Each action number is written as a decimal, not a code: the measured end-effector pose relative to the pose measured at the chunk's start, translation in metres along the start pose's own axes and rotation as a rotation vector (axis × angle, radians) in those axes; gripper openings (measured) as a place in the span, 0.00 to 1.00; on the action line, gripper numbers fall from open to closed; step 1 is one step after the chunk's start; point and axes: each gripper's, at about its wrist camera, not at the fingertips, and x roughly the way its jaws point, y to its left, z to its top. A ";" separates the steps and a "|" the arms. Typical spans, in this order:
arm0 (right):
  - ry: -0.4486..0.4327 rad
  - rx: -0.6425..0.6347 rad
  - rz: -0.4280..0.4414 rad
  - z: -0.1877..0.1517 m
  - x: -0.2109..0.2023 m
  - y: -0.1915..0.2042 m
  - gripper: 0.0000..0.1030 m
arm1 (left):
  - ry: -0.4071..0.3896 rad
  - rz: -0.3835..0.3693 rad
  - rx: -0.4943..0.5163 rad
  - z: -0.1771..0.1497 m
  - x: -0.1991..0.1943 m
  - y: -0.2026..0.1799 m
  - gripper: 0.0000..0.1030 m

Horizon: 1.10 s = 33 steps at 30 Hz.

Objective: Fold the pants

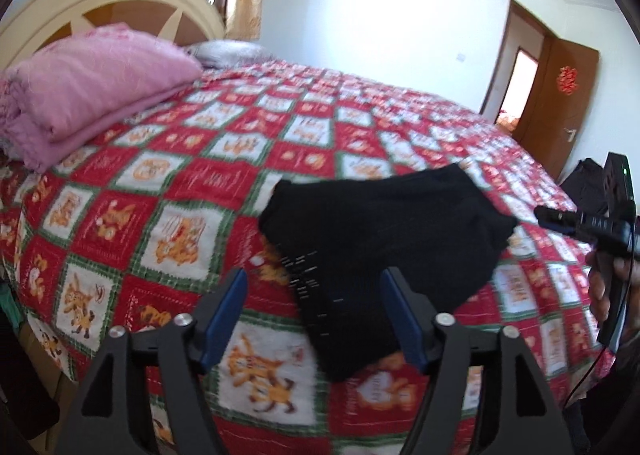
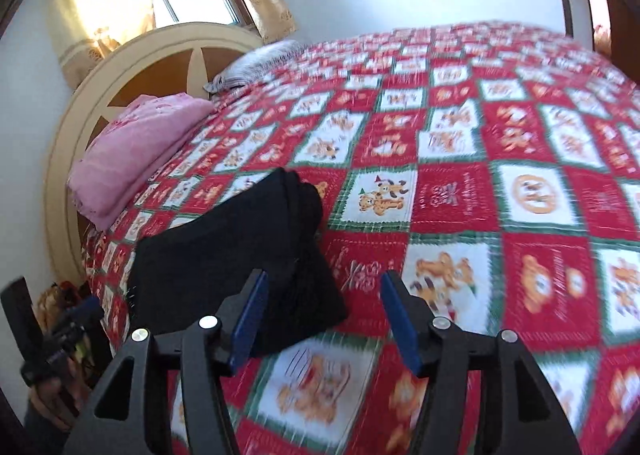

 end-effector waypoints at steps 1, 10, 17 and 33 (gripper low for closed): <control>-0.017 -0.015 -0.009 -0.004 -0.010 0.007 0.59 | -0.017 -0.006 0.009 0.002 -0.007 -0.006 0.78; -0.166 -0.163 -0.054 -0.039 -0.099 0.068 0.65 | -0.115 -0.076 0.039 0.011 -0.050 -0.037 0.83; -0.223 -0.172 -0.048 -0.048 -0.130 0.085 0.66 | -0.155 -0.071 0.043 0.013 -0.064 -0.044 0.96; -0.245 -0.149 -0.038 -0.065 -0.141 0.082 0.68 | -0.154 -0.051 0.053 0.009 -0.062 -0.049 0.98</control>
